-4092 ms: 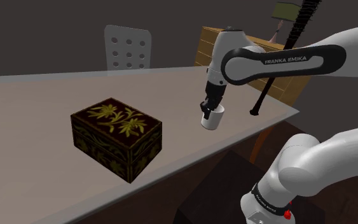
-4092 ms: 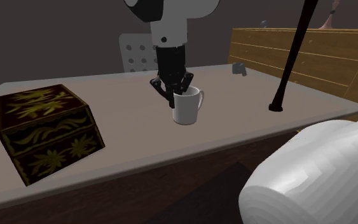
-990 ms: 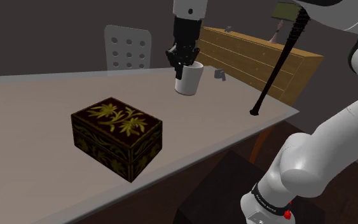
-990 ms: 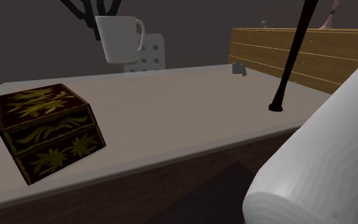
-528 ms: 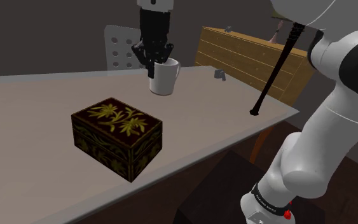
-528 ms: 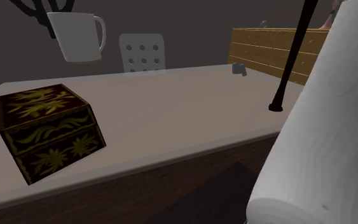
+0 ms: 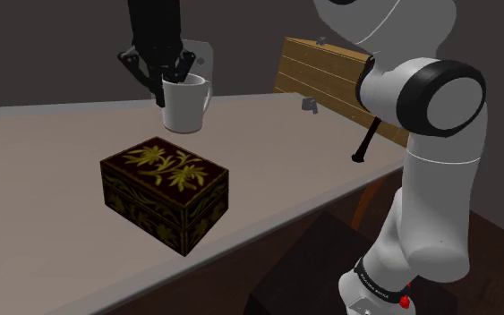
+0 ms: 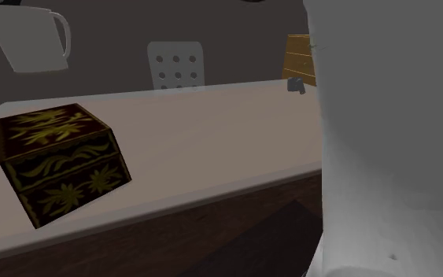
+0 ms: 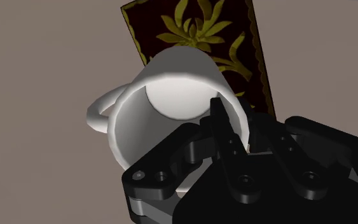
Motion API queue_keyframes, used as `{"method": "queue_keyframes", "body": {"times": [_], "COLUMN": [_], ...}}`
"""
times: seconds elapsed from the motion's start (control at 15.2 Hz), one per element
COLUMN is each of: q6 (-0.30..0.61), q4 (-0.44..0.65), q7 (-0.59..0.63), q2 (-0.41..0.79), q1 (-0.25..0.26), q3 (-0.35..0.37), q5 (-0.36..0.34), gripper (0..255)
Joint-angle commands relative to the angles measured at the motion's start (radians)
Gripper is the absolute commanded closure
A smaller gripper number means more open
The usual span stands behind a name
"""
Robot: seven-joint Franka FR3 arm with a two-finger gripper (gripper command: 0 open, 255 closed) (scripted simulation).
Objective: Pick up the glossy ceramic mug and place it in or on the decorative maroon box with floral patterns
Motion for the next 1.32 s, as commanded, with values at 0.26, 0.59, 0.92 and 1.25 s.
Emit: {"method": "queue_keyframes", "body": {"times": [0.26, 0.59, 0.92, 1.25], "q6": [-0.002, 0.108, 0.198, 0.275], "q4": [0.088, -0.085, -0.215, -0.315], "q7": [0.027, 0.029, 0.028, 0.028], "q2": [0.092, 0.027, -0.013, -0.038], "q1": [0.046, 0.007, -0.017, -0.031], "q3": [0.001, 0.005, 0.005, 0.004], "q5": [-0.035, -0.007, 0.010, 0.020], "gripper": [255, 255, 255, 255]}}
